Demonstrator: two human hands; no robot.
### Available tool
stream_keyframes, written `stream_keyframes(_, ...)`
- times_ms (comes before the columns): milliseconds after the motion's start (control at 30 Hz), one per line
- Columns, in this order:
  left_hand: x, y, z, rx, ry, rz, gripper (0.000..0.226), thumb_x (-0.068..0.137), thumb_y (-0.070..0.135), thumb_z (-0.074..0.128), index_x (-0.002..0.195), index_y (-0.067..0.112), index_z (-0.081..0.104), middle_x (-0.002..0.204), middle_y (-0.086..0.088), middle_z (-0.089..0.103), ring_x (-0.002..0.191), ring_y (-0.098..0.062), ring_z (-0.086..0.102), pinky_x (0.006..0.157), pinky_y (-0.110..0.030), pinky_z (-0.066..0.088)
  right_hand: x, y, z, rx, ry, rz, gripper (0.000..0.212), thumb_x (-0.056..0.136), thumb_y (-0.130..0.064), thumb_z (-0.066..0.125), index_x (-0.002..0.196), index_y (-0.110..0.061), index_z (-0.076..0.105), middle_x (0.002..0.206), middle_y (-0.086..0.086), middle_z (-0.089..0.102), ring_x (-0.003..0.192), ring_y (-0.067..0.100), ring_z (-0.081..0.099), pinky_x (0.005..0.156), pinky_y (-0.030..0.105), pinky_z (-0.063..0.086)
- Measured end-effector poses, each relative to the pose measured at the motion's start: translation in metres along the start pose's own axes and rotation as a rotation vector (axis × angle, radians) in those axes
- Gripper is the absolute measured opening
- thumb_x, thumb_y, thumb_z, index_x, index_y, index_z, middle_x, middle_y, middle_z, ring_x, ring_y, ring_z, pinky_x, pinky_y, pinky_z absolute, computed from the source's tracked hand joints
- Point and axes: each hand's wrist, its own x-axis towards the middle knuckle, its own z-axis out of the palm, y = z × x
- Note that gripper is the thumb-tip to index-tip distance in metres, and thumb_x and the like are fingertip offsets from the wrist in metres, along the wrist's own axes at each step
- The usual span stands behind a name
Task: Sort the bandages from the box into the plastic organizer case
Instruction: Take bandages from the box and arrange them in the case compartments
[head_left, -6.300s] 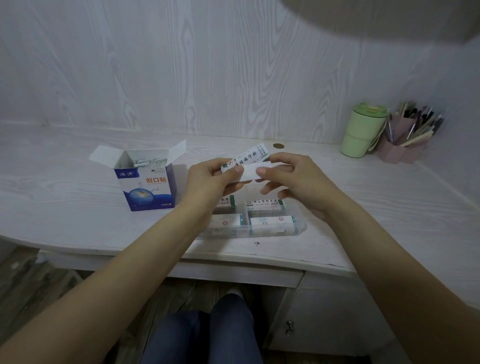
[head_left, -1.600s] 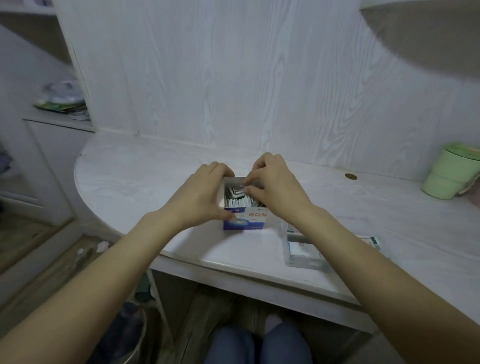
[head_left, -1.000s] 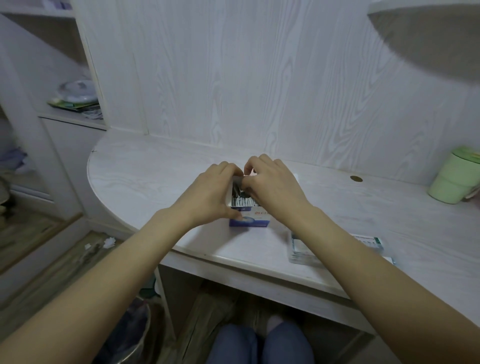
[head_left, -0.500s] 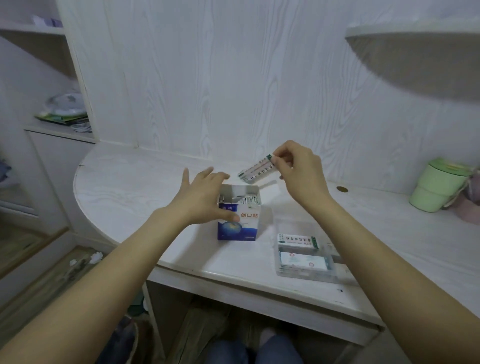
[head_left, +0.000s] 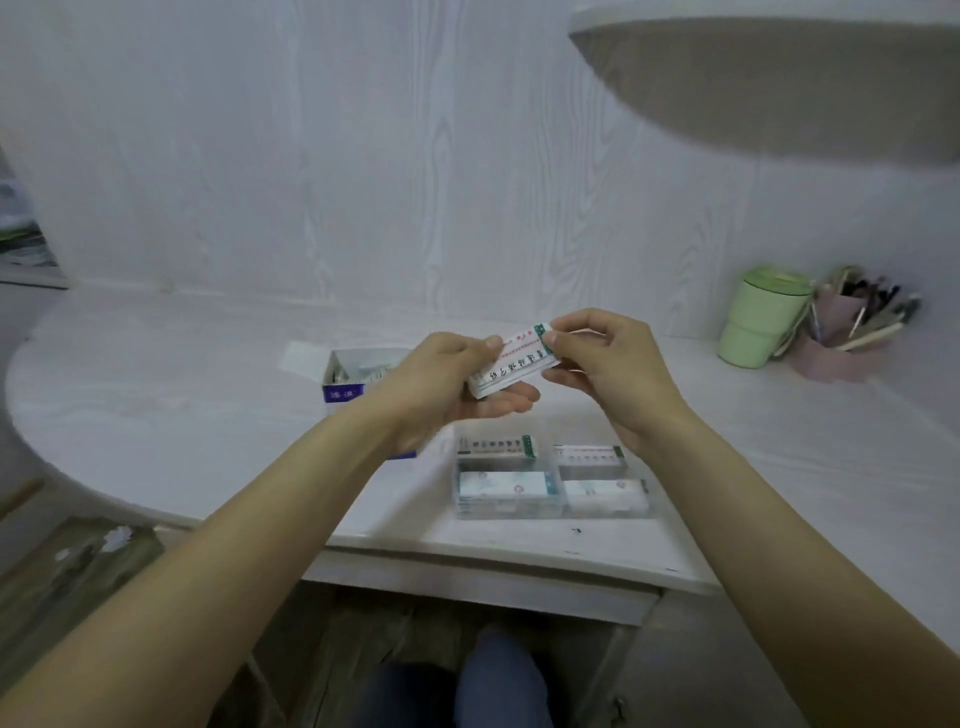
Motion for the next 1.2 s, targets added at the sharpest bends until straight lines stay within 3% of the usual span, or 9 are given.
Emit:
stream_keyframes(100, 0.008, -0.009, 0.017, -0.137, -0.021, -0.052, 0.028, 0.102, 0.014, 0.038, 0.101, -0.006, 0.058, 0.084, -0.024, 0.071, 0.074, -0.024, 0.072, 0.066, -0.022, 0.059, -0.008, 0.007, -0.022, -0.031, -0.011, 0.03, 0.006, 0.083, -0.007, 0.07, 0.087, -0.008, 0.067, 0.075, 0.006, 0.071, 0.062, 0.01, 0.064, 0.062, 0.02, 0.055)
stream_keyframes(233, 0.017, -0.025, 0.038, -0.16, -0.027, -0.015, 0.02, 0.097, 0.005, 0.047, 0.108, -0.007, 0.058, 0.097, -0.024, 0.07, 0.085, -0.028, 0.072, 0.07, -0.023, 0.058, -0.01, 0.015, -0.047, -0.008, 0.023, 0.052, 0.014, 0.078, 0.004, 0.071, 0.086, -0.006, 0.067, 0.074, 0.002, 0.072, 0.065, 0.01, 0.068, 0.065, 0.018, 0.054)
stream_keyframes(400, 0.03, -0.035, 0.051, -0.052, 0.139, 0.014, 0.021, 0.084, -0.003, 0.064, 0.105, 0.0, 0.062, 0.093, -0.014, 0.071, 0.079, -0.023, 0.072, 0.059, -0.024, 0.058, -0.014, 0.029, -0.062, -0.051, -0.01, 0.122, 0.024, 0.077, 0.011, 0.07, 0.093, -0.007, 0.067, 0.084, 0.014, 0.073, 0.073, 0.018, 0.07, 0.069, 0.022, 0.056)
stream_keyframes(533, 0.036, -0.033, 0.054, -0.055, 0.178, -0.004, 0.03, 0.079, -0.004, 0.068, 0.107, 0.005, 0.062, 0.095, -0.014, 0.07, 0.08, -0.025, 0.071, 0.058, -0.028, 0.059, -0.009, 0.032, -0.064, -0.031, 0.007, 0.17, 0.028, 0.076, 0.012, 0.07, 0.098, -0.005, 0.065, 0.083, 0.015, 0.072, 0.074, 0.02, 0.069, 0.067, 0.021, 0.056)
stream_keyframes(833, 0.04, -0.041, 0.046, -0.112, 0.179, -0.049, 0.029, 0.078, -0.006, 0.068, 0.105, 0.001, 0.062, 0.099, -0.017, 0.068, 0.083, -0.027, 0.07, 0.058, -0.027, 0.059, -0.006, 0.036, -0.062, -0.009, 0.007, 0.161, 0.028, 0.075, 0.016, 0.068, 0.096, -0.003, 0.067, 0.078, 0.012, 0.073, 0.071, 0.018, 0.072, 0.066, 0.022, 0.057)
stream_keyframes(1033, 0.041, -0.044, 0.043, -0.136, 0.181, -0.035, 0.035, 0.078, -0.005, 0.069, 0.111, 0.002, 0.061, 0.098, -0.015, 0.069, 0.077, -0.021, 0.069, 0.06, -0.025, 0.059, -0.003, 0.036, -0.058, 0.026, 0.049, 0.203, 0.016, 0.073, 0.005, 0.075, 0.085, -0.001, 0.066, 0.075, 0.016, 0.07, 0.061, 0.017, 0.07, 0.059, 0.02, 0.057)
stream_keyframes(1200, 0.043, -0.046, 0.037, -0.196, 0.244, -0.054, 0.037, 0.085, -0.003, 0.062, 0.121, 0.002, 0.055, 0.108, -0.014, 0.066, 0.084, -0.021, 0.067, 0.057, -0.021, 0.056, 0.0, 0.04, -0.063, -0.094, 0.012, 0.152, 0.027, 0.072, 0.008, 0.075, 0.094, -0.004, 0.068, 0.071, 0.01, 0.07, 0.064, 0.014, 0.07, 0.065, 0.022, 0.058)
